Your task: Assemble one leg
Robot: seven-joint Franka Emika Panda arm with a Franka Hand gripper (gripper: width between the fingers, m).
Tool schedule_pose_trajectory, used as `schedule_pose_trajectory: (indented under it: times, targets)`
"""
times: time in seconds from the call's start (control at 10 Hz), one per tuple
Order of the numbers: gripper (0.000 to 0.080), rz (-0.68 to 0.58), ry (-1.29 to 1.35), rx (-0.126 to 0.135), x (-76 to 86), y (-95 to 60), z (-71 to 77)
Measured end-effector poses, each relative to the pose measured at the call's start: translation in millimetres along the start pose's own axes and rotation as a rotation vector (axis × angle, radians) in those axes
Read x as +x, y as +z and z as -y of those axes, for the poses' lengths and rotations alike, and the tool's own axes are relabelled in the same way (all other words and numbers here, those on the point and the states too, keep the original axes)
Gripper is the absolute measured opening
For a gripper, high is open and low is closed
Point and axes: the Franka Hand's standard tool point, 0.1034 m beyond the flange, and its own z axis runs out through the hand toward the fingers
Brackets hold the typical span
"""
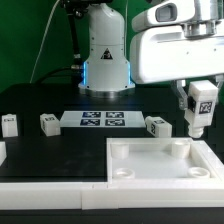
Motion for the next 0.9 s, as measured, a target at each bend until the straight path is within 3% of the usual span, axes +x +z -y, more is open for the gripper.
schedule_pose_trajectory:
  times: [0.3,0.9]
  targets:
    - [0.0287,-0.023,-0.091,-0.001,24.8,14.6,-13.8]
    - [0.0287,-0.061,-0.098,-0.007,26.1,16.6,-10.9]
